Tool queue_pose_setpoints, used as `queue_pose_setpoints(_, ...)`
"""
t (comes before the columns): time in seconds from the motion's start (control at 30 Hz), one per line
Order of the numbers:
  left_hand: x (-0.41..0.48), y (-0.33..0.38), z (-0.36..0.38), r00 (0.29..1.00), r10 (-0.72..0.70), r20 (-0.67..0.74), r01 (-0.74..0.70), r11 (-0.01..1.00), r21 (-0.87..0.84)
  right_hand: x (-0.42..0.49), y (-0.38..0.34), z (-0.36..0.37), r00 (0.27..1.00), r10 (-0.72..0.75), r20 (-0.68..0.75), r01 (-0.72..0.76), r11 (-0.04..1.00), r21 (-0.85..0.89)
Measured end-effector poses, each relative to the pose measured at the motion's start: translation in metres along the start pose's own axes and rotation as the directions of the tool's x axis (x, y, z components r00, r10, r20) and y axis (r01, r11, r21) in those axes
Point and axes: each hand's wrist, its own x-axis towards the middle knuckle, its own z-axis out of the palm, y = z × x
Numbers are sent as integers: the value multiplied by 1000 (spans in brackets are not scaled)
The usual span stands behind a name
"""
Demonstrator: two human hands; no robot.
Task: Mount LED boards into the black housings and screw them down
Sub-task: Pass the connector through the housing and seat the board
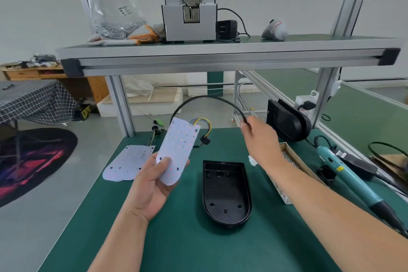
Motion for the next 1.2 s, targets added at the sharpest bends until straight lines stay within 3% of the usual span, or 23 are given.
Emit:
queue_pose_setpoints(0.1, 3, -11, 8, 998, -50, -24, 51, 998, 40, -8, -1, -12, 986, 169, -9, -156, 932, 326)
queue_pose_setpoints(0.17, 5, -17, 12, 993, -94, -67, 99, 993, 71, -19, -1, -14, 957, 287, 37, -256, 779, 573)
queue_pose_setpoints(0.23, 6, -21, 15, 986, -118, -121, 131, 986, 103, -31, 2, -13, 927, 368, 75, -311, 640, 702)
queue_pose_setpoints(0.47, 9, -25, 19, 980, -67, -189, 105, 974, 198, -54, 11, -10, 834, 531, 150, -396, 385, 834)
queue_pose_setpoints(0.63, 11, -28, 19, 955, 55, -290, 23, 966, 258, -58, 10, -16, 811, 499, 305, -464, 230, 856)
queue_pose_setpoints(0.7, 13, -28, 18, 941, 118, -317, -23, 957, 288, -63, 10, -15, 800, 443, 406, -546, 254, 799)
queue_pose_setpoints(0.8, 12, -27, 19, 935, 147, -322, -38, 946, 322, -74, 10, -7, 766, 381, 517, -640, 379, 668)
queue_pose_setpoints(0.9, 10, -29, 22, 943, 133, -306, -33, 950, 312, -79, 9, -2, 761, 331, 557, -645, 479, 596)
queue_pose_setpoints(1.07, 10, -35, 24, 945, 109, -307, 5, 938, 347, -71, 11, -7, 856, 388, 341, -509, 525, 682)
queue_pose_setpoints(1.2, 10, -40, 28, 944, 105, -314, 11, 938, 346, -68, 10, -11, 850, 461, 256, -449, 381, 808)
